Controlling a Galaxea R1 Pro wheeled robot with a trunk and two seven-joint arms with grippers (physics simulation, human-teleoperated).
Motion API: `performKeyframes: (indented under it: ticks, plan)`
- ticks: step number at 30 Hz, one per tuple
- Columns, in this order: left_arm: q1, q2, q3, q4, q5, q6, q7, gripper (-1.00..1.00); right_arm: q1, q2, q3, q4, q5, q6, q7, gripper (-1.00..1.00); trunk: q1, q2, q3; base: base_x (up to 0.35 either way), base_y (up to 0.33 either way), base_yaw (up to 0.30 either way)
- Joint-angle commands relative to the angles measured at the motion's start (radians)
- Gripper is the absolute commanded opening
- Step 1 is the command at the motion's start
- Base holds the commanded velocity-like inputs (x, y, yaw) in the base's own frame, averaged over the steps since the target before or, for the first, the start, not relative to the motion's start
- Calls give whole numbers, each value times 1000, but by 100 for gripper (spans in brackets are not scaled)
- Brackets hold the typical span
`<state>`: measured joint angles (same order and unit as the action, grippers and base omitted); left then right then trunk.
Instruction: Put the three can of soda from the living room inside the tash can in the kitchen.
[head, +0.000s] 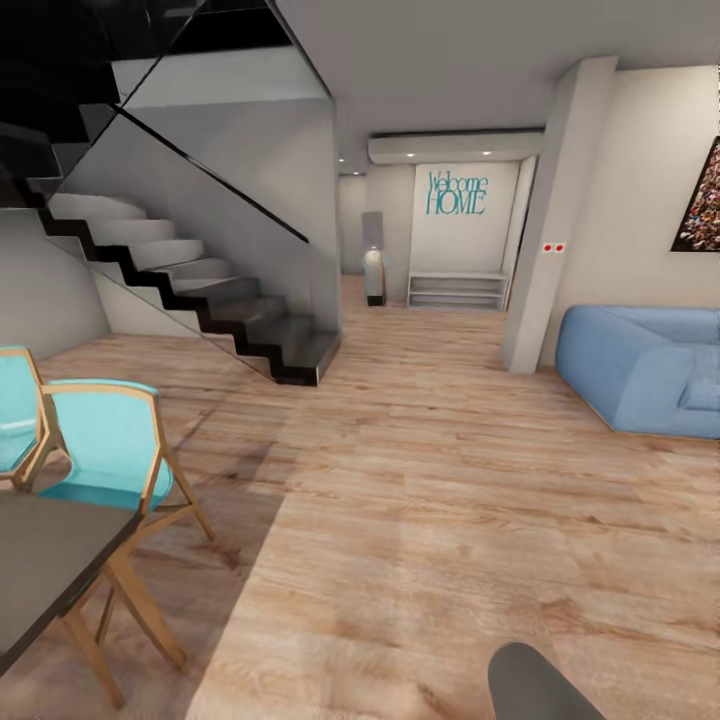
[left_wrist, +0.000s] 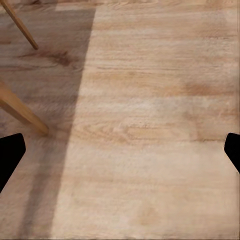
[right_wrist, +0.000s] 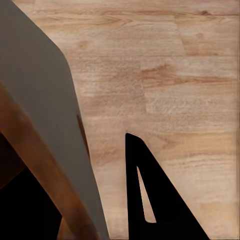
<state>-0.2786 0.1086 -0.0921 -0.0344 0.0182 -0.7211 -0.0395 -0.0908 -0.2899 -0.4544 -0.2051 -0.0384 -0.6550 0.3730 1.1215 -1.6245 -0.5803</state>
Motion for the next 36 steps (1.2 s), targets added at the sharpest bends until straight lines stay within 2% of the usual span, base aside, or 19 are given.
performKeyframes:
  ticks: [1,6,9,19,27,36]
  plan:
    - [-1,0,-6,1,2,-3,0,100,-1,0,-13,0,-6,-2,10,-100,-1,-1,-1,-274,0,0]
    - [-1,0,-6,1,2,-3,0,100,-1,0,-13,-1,-5,-3,10,-100,-1,-1,-1,-282,0,0]
    - [-1,0,-6,1,2,-3,0,100,-1,9,-11,-3,-6,-2,10,-100,-1,-1,-2,-289,0,0]
    - [-1,0,-6,1,2,-3,0,100,-8,18,-9,-3,-5,0,12,-100,-1,-1,-16,-244,0,0]
    - [-1,0,-6,1,2,-3,0,100,-9,19,-9,-3,-3,0,12,-100,-1,-1,-28,-66,0,0]
    - [-1,0,-6,1,2,-4,0,100,-9,19,-9,-2,-1,-1,12,-100,-1,-1,-30,-4,0,0]
